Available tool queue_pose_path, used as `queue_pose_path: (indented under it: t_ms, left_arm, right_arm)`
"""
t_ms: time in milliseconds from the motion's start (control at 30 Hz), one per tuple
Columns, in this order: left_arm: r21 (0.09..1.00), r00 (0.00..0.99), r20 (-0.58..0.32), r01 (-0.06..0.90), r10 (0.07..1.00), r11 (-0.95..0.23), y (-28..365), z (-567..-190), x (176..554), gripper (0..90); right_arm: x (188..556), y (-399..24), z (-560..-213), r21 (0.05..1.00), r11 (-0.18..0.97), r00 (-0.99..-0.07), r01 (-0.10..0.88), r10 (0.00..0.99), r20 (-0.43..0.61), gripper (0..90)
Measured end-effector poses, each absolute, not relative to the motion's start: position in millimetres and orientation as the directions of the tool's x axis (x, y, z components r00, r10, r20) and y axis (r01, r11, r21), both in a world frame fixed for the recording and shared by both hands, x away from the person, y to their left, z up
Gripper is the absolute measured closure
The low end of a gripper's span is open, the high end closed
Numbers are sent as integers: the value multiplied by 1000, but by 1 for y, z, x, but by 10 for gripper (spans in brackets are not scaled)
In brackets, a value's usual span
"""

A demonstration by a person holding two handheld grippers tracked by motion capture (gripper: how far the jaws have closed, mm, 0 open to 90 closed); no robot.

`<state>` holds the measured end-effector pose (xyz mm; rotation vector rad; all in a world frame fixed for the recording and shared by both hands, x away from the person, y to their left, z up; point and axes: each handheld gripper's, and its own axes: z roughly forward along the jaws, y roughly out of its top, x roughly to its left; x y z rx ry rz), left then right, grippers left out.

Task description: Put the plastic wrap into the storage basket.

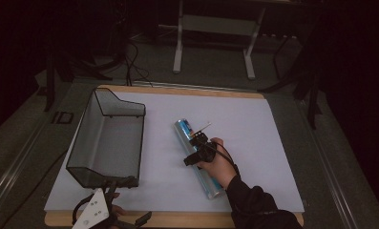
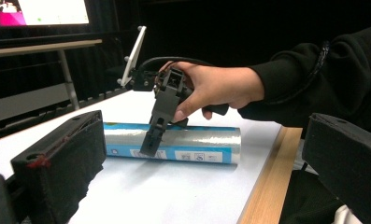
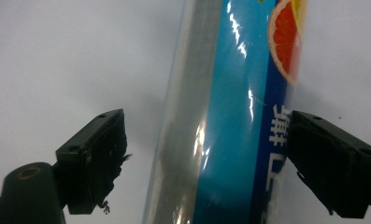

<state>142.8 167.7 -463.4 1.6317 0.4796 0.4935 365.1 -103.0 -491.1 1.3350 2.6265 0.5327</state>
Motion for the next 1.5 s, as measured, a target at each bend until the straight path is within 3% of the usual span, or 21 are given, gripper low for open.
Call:
queue_pose_path:
  t_ms: [200, 667, 933, 1200, 1500]
  left_arm:
    - [993, 820, 46, 26, 571, -118, 167, -463, 143, 6]
    - [993, 821, 46, 26, 569, -119, 167, -464, 143, 6]
    - [992, 821, 53, 24, 569, -126, 166, -464, 143, 6]
    - [992, 821, 50, 28, 569, -127, 166, -464, 143, 6]
    - [991, 820, 50, 30, 570, -130, 166, -464, 143, 6]
  right_arm:
    - [379, -97, -497, 277, 549, -580, 789, 814, 37, 152]
    - [398, -93, -502, 184, 493, -510, 850, 858, 59, 289]
    - [406, -96, -505, 129, 452, -466, 883, 877, 120, 306]
    - [406, -96, -503, 142, 430, -448, 892, 883, 138, 313]
    - [407, -94, -483, 225, 414, -457, 882, 868, 197, 314]
